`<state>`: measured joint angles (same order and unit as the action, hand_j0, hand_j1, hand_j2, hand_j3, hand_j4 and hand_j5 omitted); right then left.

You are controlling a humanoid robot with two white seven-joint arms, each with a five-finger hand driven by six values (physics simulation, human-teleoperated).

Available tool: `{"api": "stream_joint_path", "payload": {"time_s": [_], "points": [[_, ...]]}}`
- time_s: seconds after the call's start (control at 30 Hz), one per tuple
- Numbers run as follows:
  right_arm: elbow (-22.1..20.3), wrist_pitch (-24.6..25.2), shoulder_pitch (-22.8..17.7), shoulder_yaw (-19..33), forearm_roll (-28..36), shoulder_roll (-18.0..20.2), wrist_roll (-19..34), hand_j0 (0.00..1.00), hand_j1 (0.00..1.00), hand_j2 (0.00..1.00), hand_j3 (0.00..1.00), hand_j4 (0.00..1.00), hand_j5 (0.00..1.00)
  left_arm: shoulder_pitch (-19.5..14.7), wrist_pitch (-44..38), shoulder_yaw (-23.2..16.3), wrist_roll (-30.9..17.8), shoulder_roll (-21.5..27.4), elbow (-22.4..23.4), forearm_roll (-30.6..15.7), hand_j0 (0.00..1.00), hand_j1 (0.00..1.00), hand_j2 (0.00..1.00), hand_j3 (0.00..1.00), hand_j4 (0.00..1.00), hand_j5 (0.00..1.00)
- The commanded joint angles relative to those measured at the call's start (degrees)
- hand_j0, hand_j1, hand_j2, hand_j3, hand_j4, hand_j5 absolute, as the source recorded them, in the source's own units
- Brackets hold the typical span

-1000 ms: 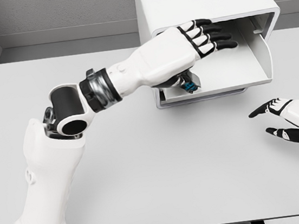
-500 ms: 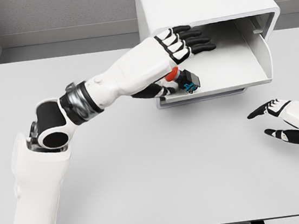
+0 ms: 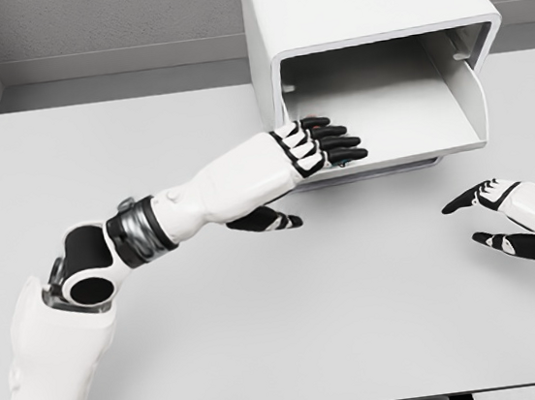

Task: Slide open multi-storey tabletop storage cabinets and put open load switch and slide close multi-storey tabletop storage cabinets

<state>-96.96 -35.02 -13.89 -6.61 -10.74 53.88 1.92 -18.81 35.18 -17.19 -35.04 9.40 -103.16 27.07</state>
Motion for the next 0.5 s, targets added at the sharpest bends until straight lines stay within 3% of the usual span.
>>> {"api": "stream_joint_path", "payload": {"time_s": [0.0,0.07,0.47], "points": [[0.01,0.02,0.0,0.02,0.37,0.08,0.02,0.69,0.69,0.69,0.69,0.69,0.69,0.0,-0.18,-0.48,0.04,0.8,-0.02,-1.67,1.0,1.0,1.0,1.0,1.0,1.0],[0.01,0.02,0.0,0.02,0.37,0.08,-0.07,0.69,0.69,0.69,0.69,0.69,0.69,0.0,-0.18,-2.94,0.04,1.85,-0.02,-3.16,1.0,1.0,1.0,1.0,1.0,1.0],[0.01,0.02,-0.09,0.02,0.37,0.08,-0.07,0.69,0.69,0.69,0.69,0.69,0.69,-0.79,-0.18,-6.28,0.04,4.4,-0.02,-5.8,1.0,1.0,1.0,1.0,1.0,1.0]]}}
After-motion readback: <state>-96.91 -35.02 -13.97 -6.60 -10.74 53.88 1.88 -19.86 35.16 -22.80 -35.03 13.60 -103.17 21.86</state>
